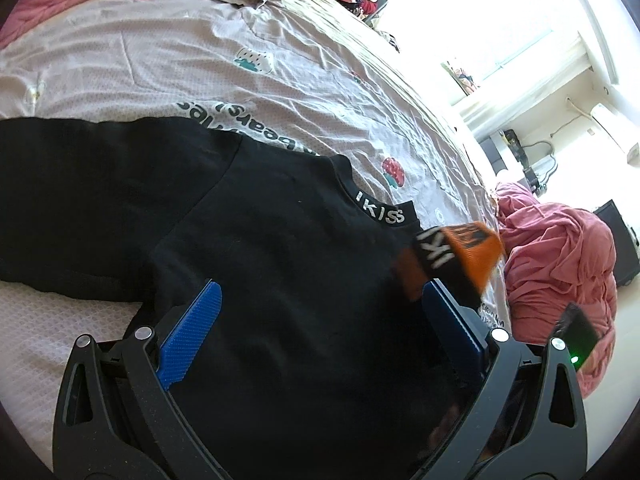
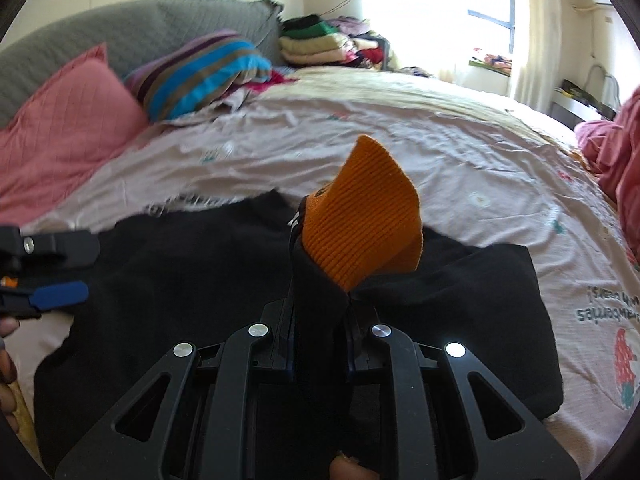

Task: Fold small clothes
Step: 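Carry the cuff across the shirt with the right tool while the left tool grasps it, then lay the cuff on the shirt body with the left tool and open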

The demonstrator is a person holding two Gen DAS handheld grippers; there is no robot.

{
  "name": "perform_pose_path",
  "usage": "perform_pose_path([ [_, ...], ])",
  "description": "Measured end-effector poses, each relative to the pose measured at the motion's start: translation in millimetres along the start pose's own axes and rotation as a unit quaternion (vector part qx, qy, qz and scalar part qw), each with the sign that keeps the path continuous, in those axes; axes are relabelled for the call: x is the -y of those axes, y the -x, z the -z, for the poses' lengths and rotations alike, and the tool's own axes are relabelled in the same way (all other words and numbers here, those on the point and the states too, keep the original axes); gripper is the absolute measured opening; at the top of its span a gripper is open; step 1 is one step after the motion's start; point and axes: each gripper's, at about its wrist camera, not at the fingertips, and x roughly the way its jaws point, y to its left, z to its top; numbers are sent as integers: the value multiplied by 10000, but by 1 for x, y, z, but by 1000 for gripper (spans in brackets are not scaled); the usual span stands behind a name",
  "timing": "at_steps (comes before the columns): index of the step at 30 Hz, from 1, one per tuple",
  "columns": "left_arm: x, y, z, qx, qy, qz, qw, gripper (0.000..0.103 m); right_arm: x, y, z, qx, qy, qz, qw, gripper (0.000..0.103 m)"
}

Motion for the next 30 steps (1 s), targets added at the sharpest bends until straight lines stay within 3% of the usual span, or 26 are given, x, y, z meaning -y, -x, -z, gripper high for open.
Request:
perform_pose_path([
  [4, -8, -3, -1, -63, 130, 98, 9998, 95, -16, -10, 7, -142, 152, -174, 9996, 23],
  [8, -15, -8, -1, -157, 236, 213, 9994, 94, -25, -7, 14, -259, 214, -543, 9980, 46],
  [12, -17, -17, 3, -322, 250, 346, 9986, 93, -33, 7, 24, -322, 378, -884, 9948, 60],
  [16, -16, -27, 9, -537, 261, 530, 9968, 87, -35, 29, 34, -297, 462, -1183, 9915, 62],
  [19, -14, -34, 14, -604, 166, 364, 9974, 81, -25, 41, 40, -297, 370, -1176, 9919, 62],
  [23, -9, -43, 18, -705, 110, 377, 9967, 57, 2, 51, 44, -339, -118, -1139, 9928, 62],
  [25, -7, -49, 18, -726, 50, 285, 9969, 56, 18, 56, 45, -294, -380, -1038, 9934, 62],
  [26, -5, -53, 19, -740, -14, 218, 9970, 47, 24, 58, 46, -279, -469, -1011, 9934, 62],
  [27, -4, -56, 20, -760, -65, 178, 9969, 30, 30, 60, 47, -268, -580, -984, 9931, 62],
  [30, -2, -57, 21, -744, -121, 238, 9969, 16, 42, 64, 50, -254, -721, -888, 9931, 62],
])
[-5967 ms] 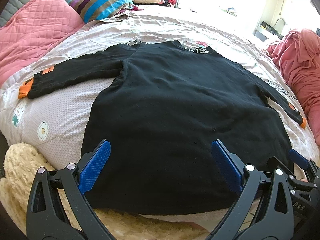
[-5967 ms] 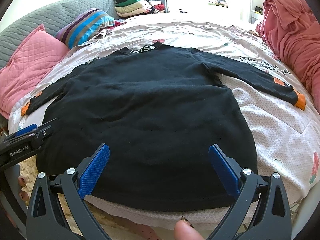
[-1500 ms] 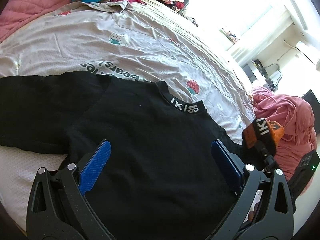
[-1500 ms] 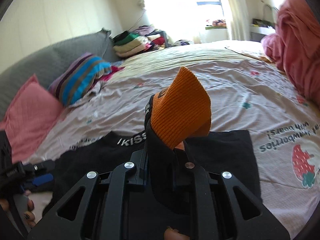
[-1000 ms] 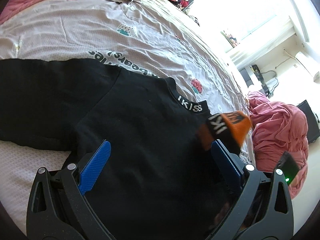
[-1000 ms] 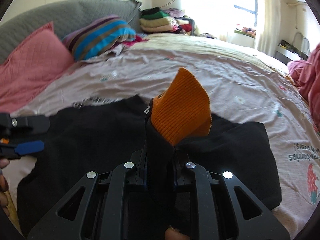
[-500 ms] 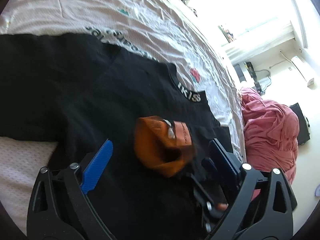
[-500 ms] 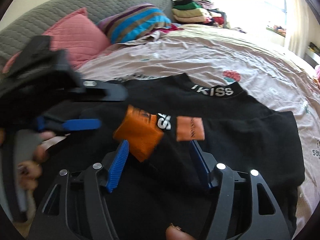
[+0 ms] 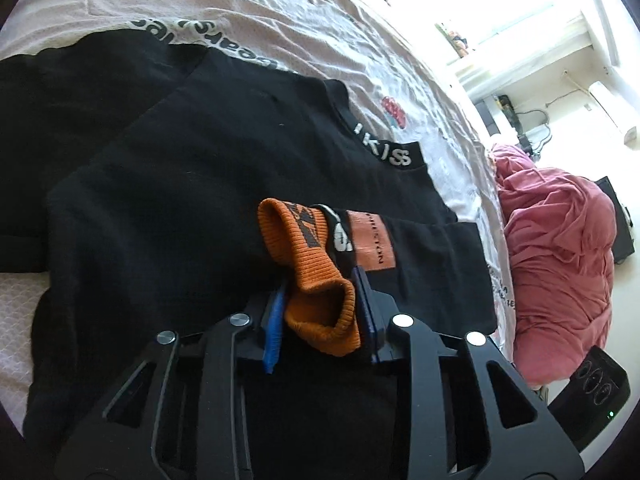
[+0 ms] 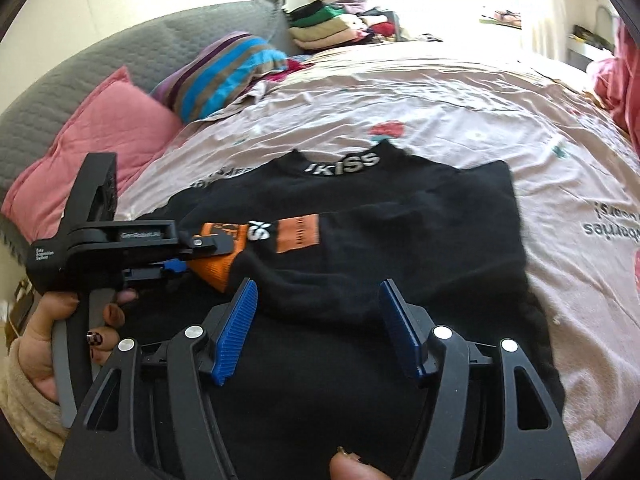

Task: Fold small clothes
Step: 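Lay the cuff on the shirt body with the left tool and open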

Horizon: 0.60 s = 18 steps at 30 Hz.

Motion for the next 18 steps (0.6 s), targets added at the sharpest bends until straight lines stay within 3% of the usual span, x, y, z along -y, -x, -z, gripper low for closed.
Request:
perform_pose_path([
  [4, 12, 13, -4, 215, -251, -42, 9994, 10, 10, 3, 3, -25, -69, 111, 9999, 62],
  [7, 25, 33, -11, 465, -387, 121, 9981, 7, 16, 4, 4, -27, -127, 171, 9998, 62],
  [13, 44, 72, -17, 1091, -834, -118, 9905, 7, 22, 6, 2, -9, -189, 208, 9996, 62],
  [18, 30, 68, -12, 1031, -827, -371, 9905, 7, 26, 3, 1, -56, -246, 333, 9991, 62],
])
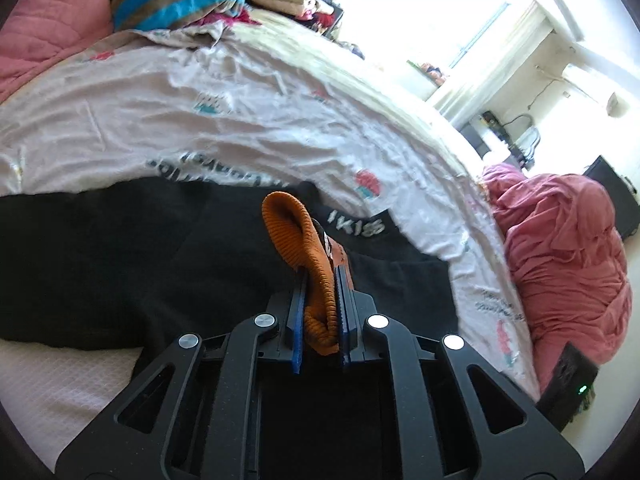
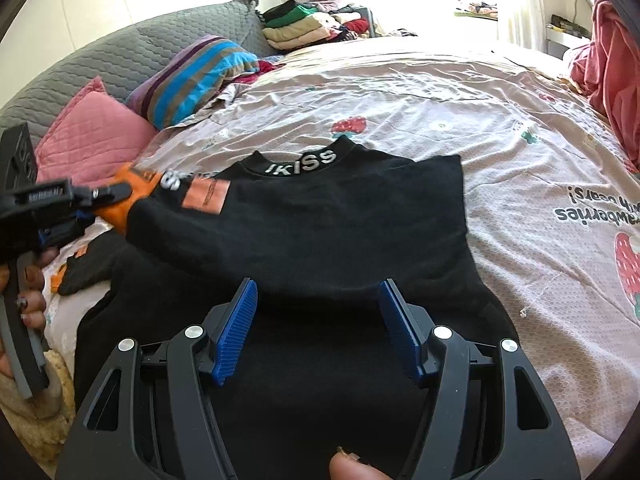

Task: Fold small clothes
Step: 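Lay the cuff on the shirt body with the left tool and open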

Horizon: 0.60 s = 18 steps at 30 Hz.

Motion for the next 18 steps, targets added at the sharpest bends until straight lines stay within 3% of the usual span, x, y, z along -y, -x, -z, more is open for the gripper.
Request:
perform_pose_path([
  [6, -15, -14, 13, -207, 73, -205, 9995, 8, 5, -6, -3, -58, -66, 194, 9998, 62],
  [14, -27, 17, 7, 248, -1, -679, 9974, 8, 7, -17, -10, -161, 28, 466, 9988, 62],
  [18, -19, 16, 6, 185, -102, -673, 9975, 8, 0, -24, -13, -198, 160, 489, 9985, 62],
])
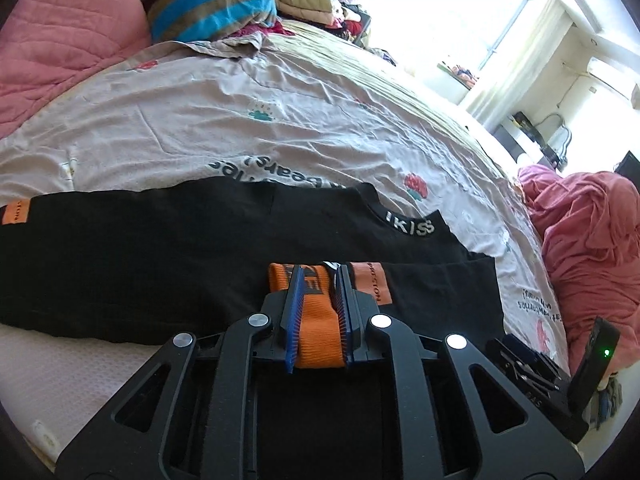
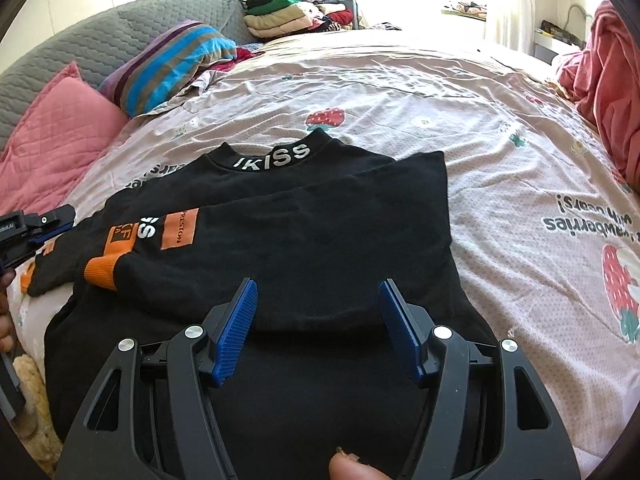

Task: Fold small clothes
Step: 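Lay the cuff on the shirt body with the left tool and open, then move the left tool to the other sleeve's orange cuff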

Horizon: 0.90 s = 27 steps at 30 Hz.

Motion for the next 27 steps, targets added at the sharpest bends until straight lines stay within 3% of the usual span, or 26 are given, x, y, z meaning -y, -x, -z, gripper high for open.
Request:
perform_pose_path([
  [4, 22, -26, 10, -393, -320, -12, 9987, 9, -8, -6, -4, -52, 116, 14, 9999, 62],
  [10, 26, -62, 36, -958, -613, -385, 9928, 28, -9, -16, -4, -193, 232, 186, 9994, 62],
  [11, 23, -66, 40, -1015, -629, -414, 9920, 28, -5, -20, -2, -293, 170, 228, 9992, 72],
  [13, 21, -65, 45, -955, -666, -386, 9924, 28, 4, -27, 1, -437, -19, 271, 9987, 84],
  [16, 20, -59, 47, -913, -671, -337, 9930, 30, 17, -36, 6, -599, -253, 235, 9976, 84],
  [19, 18, -49, 45, -829, -551, -260, 9947, 40, 13, -25, 5, -404, -201, 154, 9989, 84],
  [23, 20, -31, 38, -619, -558, -331, 9960, 53, 5, -10, 3, -170, -148, -1, 9997, 92],
  [26, 18, -19, 35, -536, -578, -385, 9961, 70, -1, -1, 1, -47, -104, -86, 9999, 95],
  [27, 16, -16, 35, -522, -556, -360, 9964, 70, -3, 1, -1, -16, -108, -108, 9999, 95],
])
